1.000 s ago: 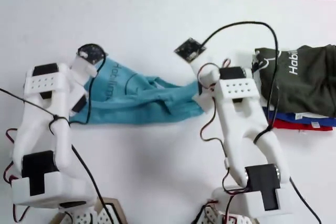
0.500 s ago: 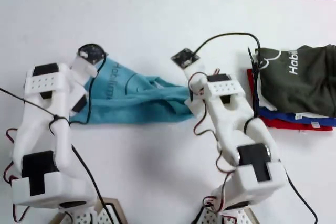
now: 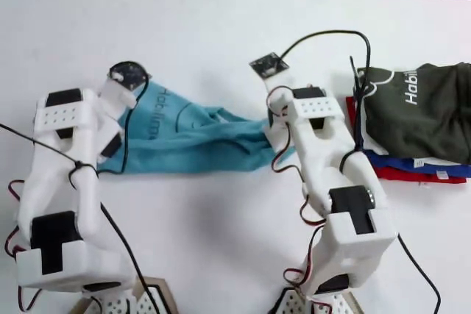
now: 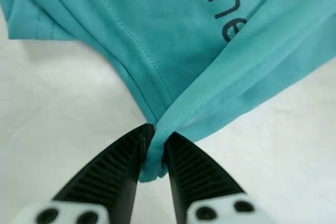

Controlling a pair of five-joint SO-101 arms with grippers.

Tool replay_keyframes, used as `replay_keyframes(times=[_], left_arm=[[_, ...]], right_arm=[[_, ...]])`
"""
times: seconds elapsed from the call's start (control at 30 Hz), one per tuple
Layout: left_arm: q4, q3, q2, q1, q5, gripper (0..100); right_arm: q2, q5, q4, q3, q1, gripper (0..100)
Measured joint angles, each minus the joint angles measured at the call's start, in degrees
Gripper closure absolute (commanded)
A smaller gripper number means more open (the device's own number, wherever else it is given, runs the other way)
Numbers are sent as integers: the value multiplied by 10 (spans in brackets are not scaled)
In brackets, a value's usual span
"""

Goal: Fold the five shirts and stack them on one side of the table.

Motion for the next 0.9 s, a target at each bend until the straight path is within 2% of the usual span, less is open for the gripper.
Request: replay_keyframes(times=[0.27, 0.47, 0.63, 0.7, 0.83, 0.9], left_arm=[[24, 0, 0, 0, 0, 975], [40, 51, -89, 0, 0, 975], [16, 155, -151, 0, 0, 975], [-9, 189, -155, 0, 0, 975], [-36, 210, -155, -1, 0, 975], [-39, 210, -156, -1, 0, 975]], right_arm=[[-185, 0, 89, 32, 0, 977], [-400, 6, 98, 218, -11, 975], [-567, 91, 98, 405, -33, 972], [-615, 122, 98, 452, -30, 930], [-653, 148, 97, 467, -16, 743], [-655, 155, 97, 467, -10, 690]])
